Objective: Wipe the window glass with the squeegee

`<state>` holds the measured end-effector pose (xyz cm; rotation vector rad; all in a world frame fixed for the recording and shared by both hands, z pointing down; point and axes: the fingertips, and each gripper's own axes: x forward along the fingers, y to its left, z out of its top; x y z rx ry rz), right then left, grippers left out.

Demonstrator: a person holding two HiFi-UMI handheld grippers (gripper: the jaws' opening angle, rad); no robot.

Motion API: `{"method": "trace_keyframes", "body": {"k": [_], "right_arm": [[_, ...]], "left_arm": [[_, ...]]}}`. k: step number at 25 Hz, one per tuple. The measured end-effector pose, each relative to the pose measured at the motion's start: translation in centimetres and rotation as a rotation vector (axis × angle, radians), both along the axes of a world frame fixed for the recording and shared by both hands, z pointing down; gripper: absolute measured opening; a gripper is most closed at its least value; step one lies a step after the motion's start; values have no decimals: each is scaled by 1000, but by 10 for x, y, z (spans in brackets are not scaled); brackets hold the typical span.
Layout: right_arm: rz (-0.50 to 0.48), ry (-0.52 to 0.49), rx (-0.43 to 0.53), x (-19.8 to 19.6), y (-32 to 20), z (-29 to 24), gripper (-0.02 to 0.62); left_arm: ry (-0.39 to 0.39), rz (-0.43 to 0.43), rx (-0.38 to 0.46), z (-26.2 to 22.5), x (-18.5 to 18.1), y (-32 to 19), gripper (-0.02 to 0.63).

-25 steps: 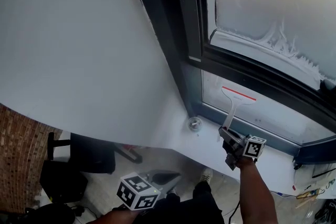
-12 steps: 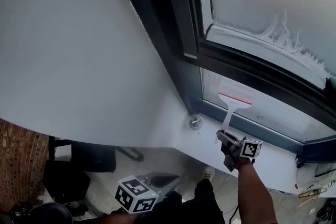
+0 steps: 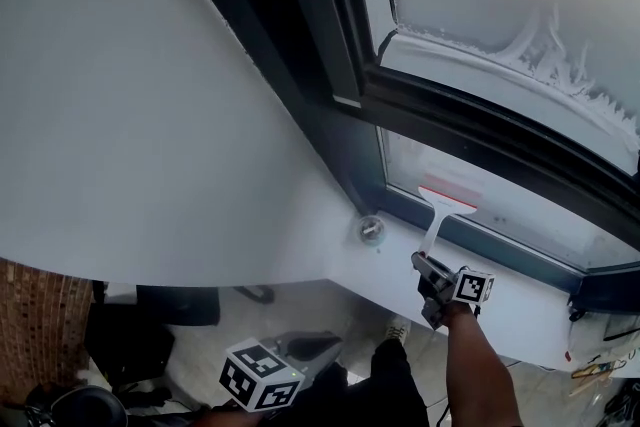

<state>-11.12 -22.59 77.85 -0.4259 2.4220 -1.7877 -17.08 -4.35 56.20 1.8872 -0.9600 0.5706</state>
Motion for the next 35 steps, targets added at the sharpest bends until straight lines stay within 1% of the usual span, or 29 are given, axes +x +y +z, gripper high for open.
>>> {"method": "trace_keyframes", "body": {"k": [2,4,7,10,14,17,20,22,25,28,35], "right_arm": [[-8,4,-13,-1,1,10,83],[-11,0,-47,-1,3,21,83],[9,13,-140,3,8,40,83],[-4,9,-118,4,8,54,83],[-17,32,-151,8,13,74,83],[-21,42,-194,7,18,80,83],[-38,43,-156,6,15,76,83],[-27,40,-176,7,16,68,83],[-16,17,-153,10,16,43,83],[-26,-24,-50,15,15,7,83],[7,-61,78,40,38,-87,83]], "left_arm": [[-4,-1,-14,5,1,-2,2],[-1,-2,-17,8,4,-6,2],[4,-3,-14,12,10,-10,2],[-14,-2,-22,16,11,-11,2],[-29,-12,-34,21,13,-11,1],[-37,-20,-36,24,15,-12,2],[-43,-19,-34,26,16,-15,0],[-46,-20,-27,24,18,-16,0],[-56,-19,-13,18,22,-17,0],[-68,-12,-1,12,28,-18,0],[-92,37,52,-11,43,1,0]]}}
